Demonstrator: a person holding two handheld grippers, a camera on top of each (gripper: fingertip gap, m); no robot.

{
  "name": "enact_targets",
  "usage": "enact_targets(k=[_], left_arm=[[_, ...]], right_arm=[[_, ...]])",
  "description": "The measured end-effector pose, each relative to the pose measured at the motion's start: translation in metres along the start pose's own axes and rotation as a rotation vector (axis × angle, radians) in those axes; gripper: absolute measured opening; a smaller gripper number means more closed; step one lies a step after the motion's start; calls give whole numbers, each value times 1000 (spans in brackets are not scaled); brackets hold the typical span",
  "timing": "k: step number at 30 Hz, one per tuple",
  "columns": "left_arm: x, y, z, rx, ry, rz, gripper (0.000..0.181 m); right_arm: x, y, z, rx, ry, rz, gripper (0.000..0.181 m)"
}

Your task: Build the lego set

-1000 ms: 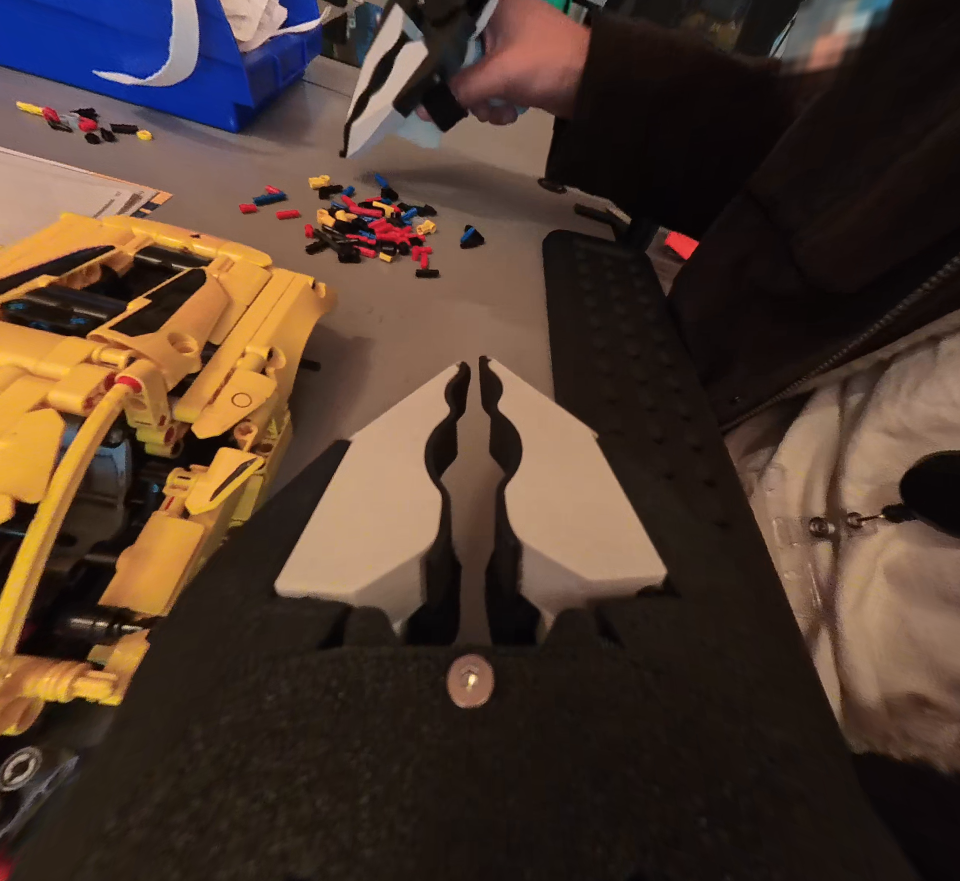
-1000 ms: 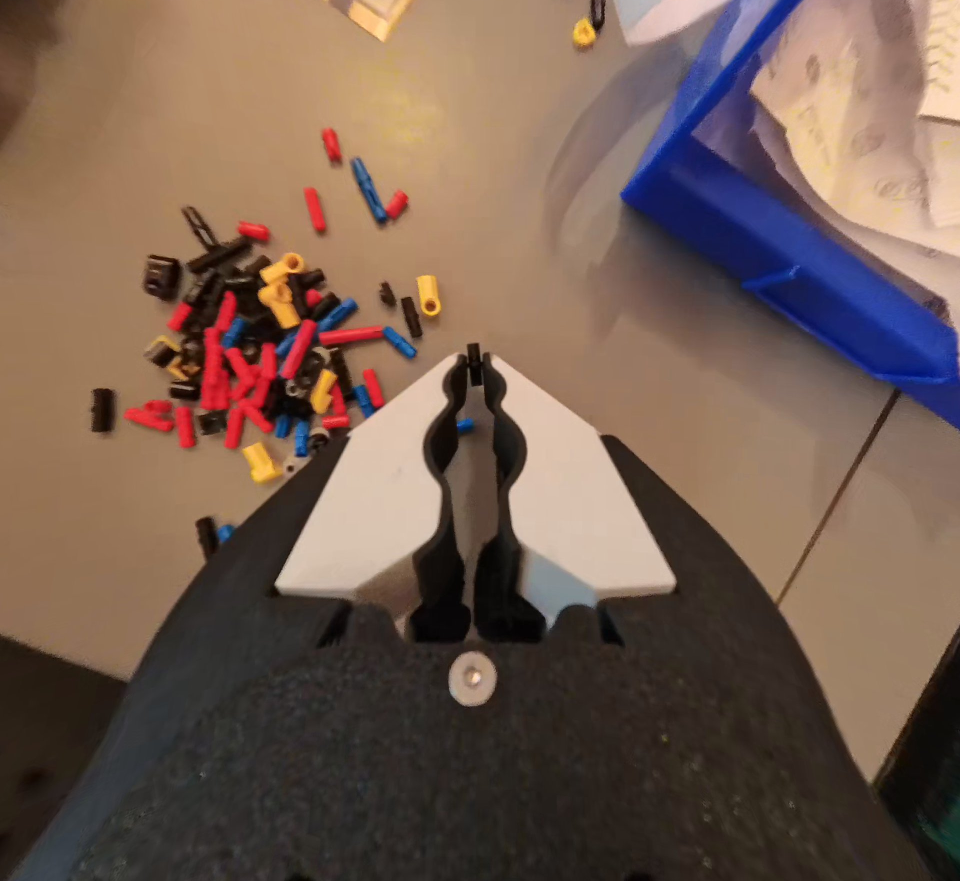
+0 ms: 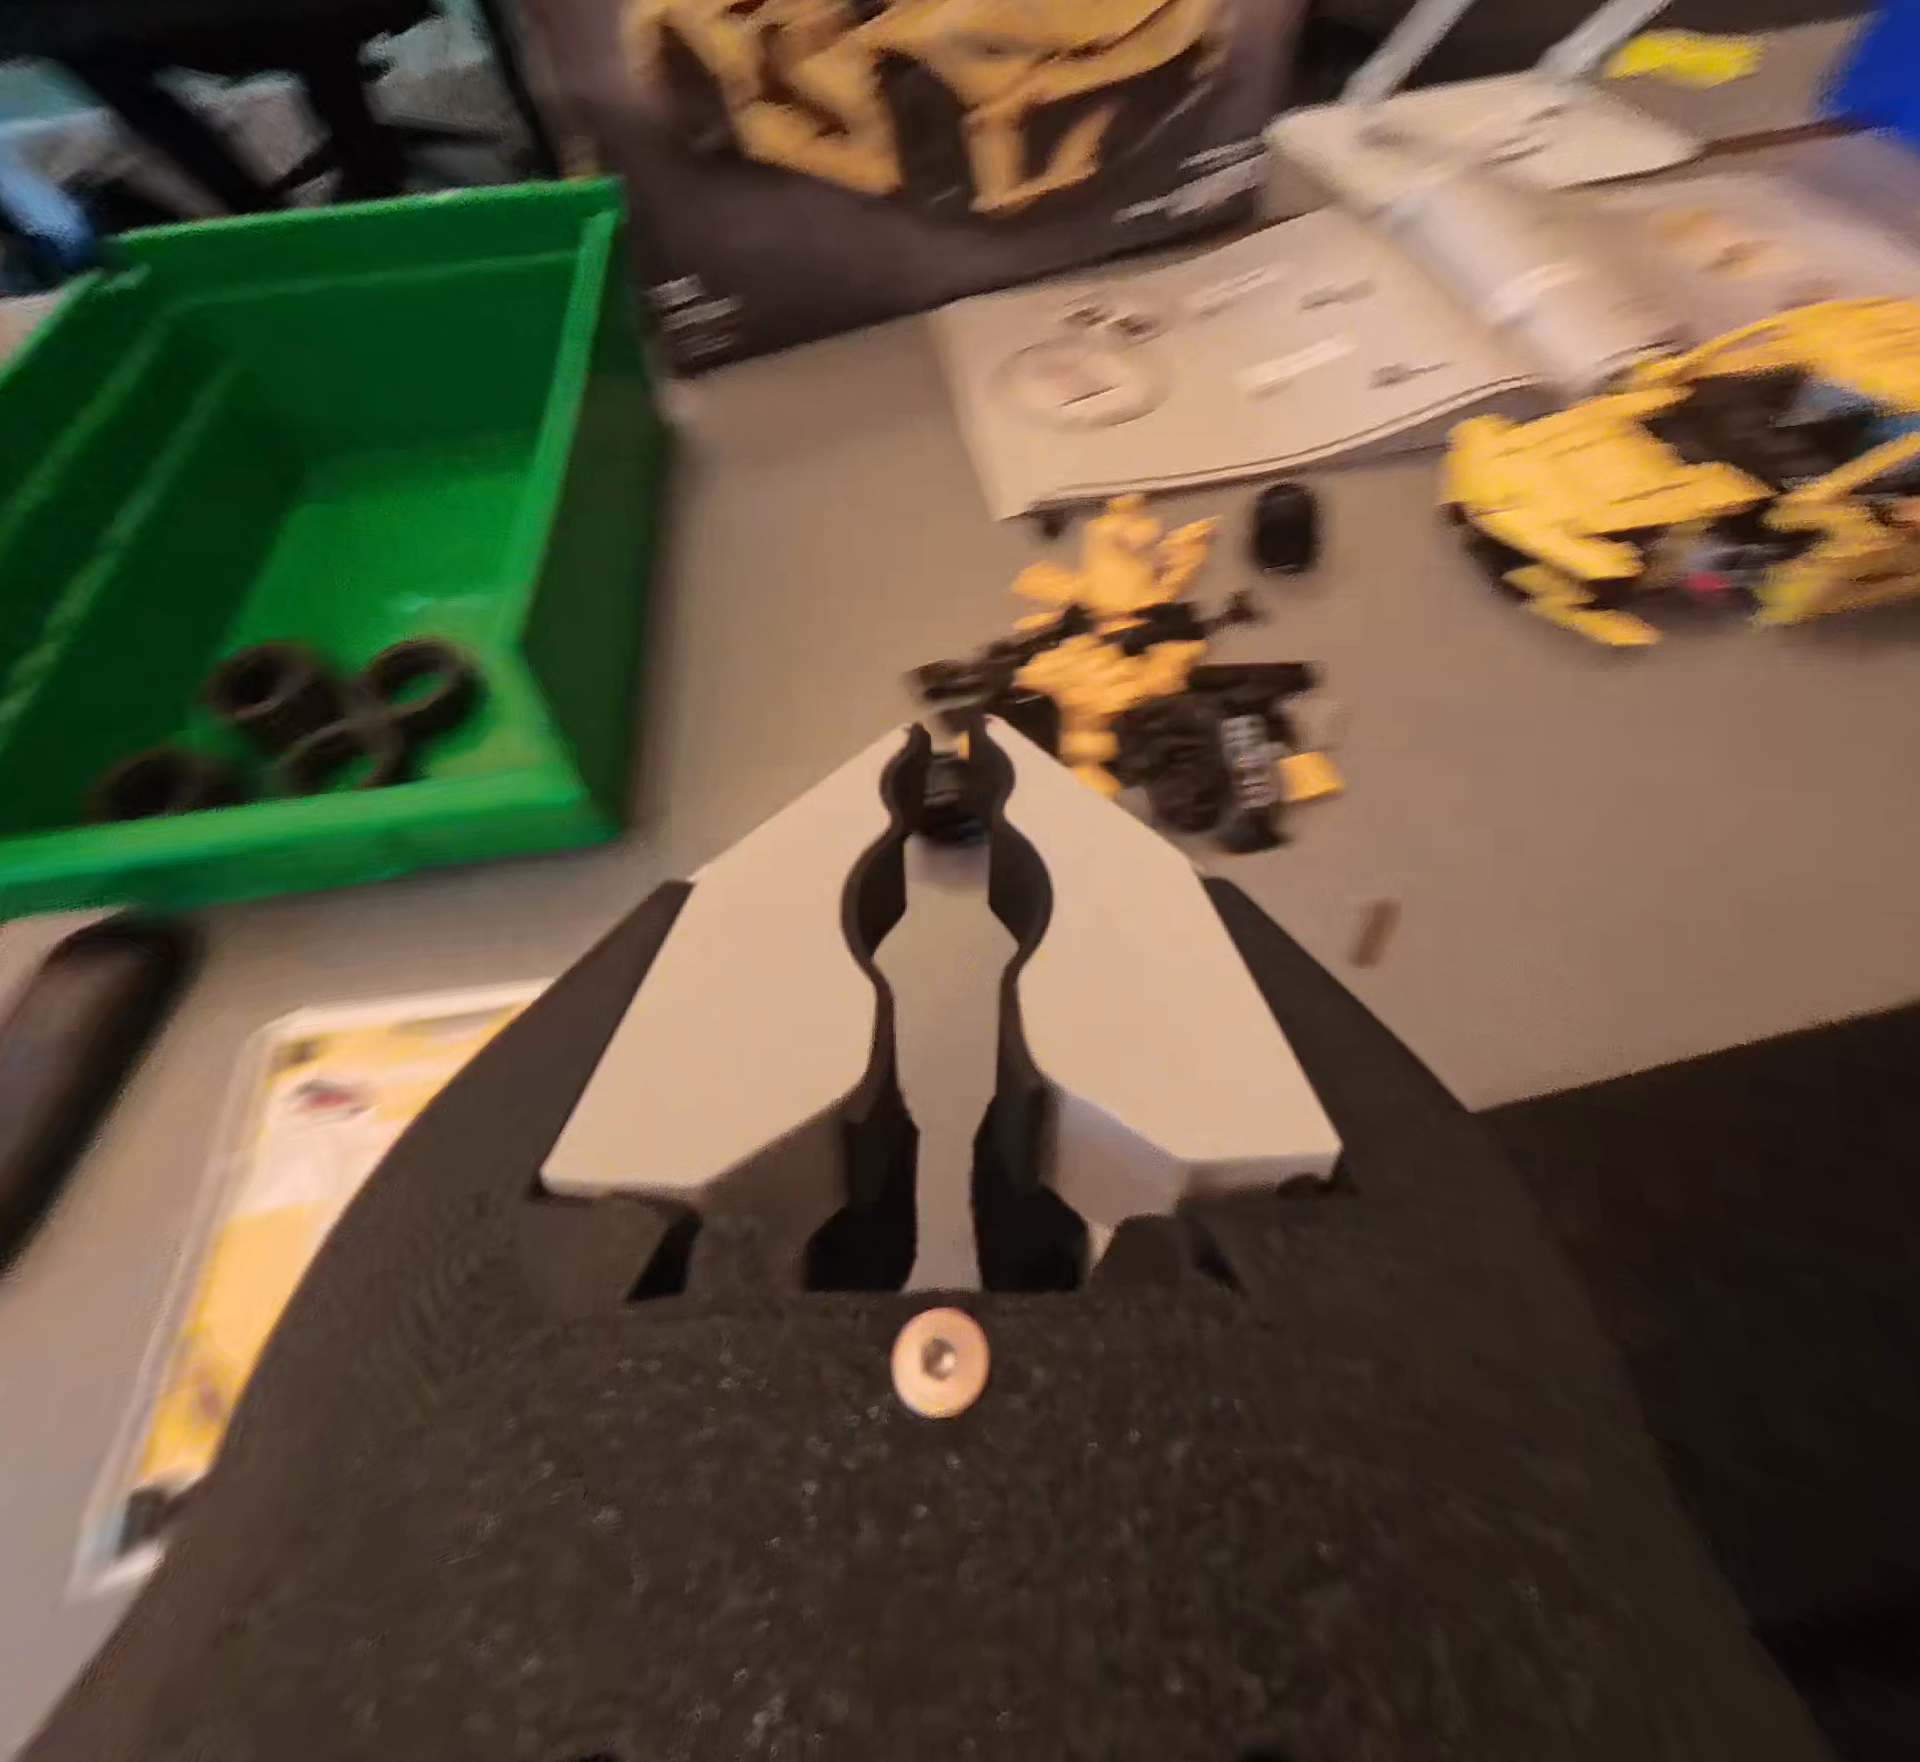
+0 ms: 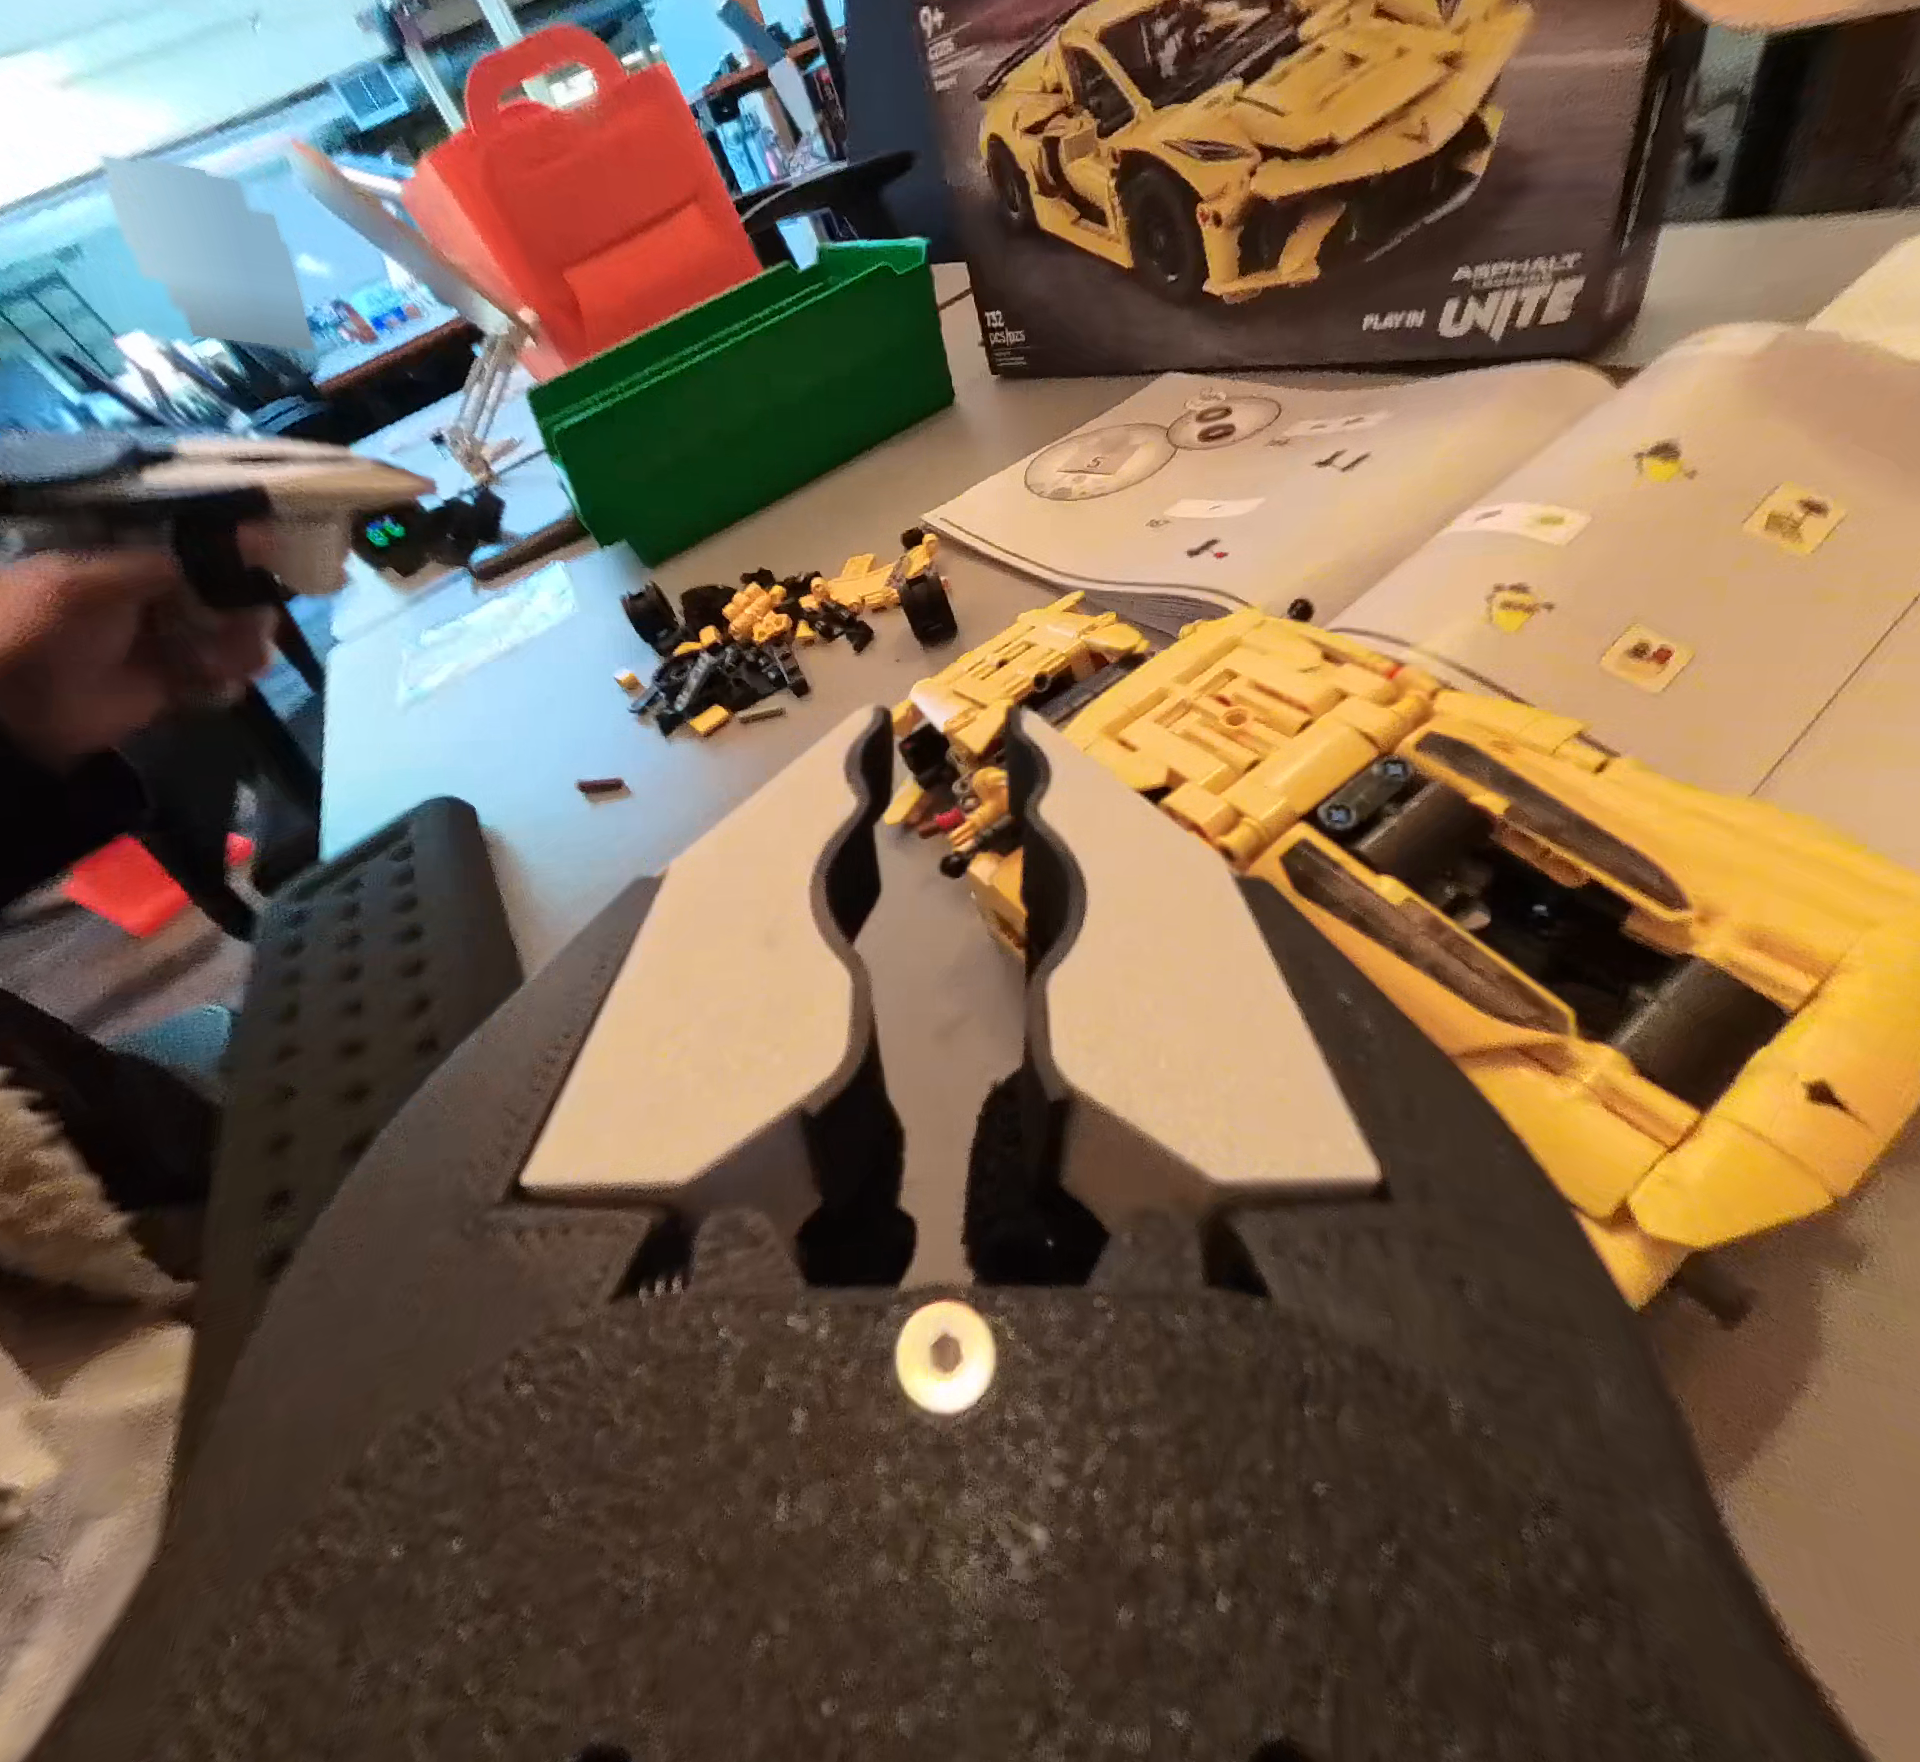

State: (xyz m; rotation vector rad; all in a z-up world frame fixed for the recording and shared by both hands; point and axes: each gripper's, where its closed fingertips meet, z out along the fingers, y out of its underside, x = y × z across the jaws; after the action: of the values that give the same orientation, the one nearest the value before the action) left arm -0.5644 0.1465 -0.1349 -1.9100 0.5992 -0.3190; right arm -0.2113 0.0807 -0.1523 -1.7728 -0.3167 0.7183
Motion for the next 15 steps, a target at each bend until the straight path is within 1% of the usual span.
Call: enact_targets(k=[2,4,7,9,12,15], left_arm=[[-43,2,-4,-55,-74,-8,14],[-79,1,1,-131,-94,-8,16],[-132,4,23,-276,-70,33,18],[-165,13,45,-393,-45,66,25],[-193,35,80,-560,34,74,28],[-202,64,103,-715,96,73,28]], right_arm=[[-1,3,0,-8,16,-46,14],[-3,7,2,-26,2,-47,14],[0,11,5,-46,-4,-24,13],[1,11,3,-40,-6,-9,12],[5,10,2,-39,10,-3,11],[9,11,1,-42,31,-8,11]])
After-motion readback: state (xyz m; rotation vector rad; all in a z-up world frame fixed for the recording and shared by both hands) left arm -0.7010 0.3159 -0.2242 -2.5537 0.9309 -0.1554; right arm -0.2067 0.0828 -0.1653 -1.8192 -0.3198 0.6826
